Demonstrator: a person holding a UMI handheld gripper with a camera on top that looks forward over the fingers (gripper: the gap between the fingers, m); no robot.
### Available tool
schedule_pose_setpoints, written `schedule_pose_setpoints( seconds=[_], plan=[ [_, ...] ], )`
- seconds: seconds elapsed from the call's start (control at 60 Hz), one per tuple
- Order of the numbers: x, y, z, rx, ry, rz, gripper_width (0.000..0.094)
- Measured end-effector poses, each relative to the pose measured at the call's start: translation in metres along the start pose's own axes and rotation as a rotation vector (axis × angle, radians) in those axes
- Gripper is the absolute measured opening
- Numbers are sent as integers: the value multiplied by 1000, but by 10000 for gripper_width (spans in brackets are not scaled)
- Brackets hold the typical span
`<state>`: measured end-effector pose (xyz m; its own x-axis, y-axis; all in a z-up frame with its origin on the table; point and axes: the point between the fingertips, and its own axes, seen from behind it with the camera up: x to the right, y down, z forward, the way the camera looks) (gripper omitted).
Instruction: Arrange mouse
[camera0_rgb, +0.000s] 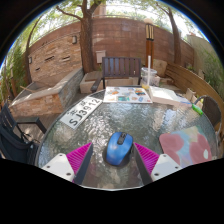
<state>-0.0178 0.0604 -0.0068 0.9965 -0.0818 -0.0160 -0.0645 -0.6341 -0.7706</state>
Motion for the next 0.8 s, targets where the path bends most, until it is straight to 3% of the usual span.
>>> schedule_pose_setpoints(
  seconds=[0.067,0.183,0.35,0.433,0.517,0.667,0.8],
  plan=[
    [-1,-4,10,-5,13,-3,757],
    [3,-8,20,-13,44,-18,511],
    [0,-10,21,-24,5,-27,387],
    [-1,-17,12,-9,-30,-64,368],
    [-12,-46,-14,57,-112,-78,357],
    [-3,-148,-108,279,-261,-49,355],
    [75,-198,-157,379,-246,-25,355]
  ],
)
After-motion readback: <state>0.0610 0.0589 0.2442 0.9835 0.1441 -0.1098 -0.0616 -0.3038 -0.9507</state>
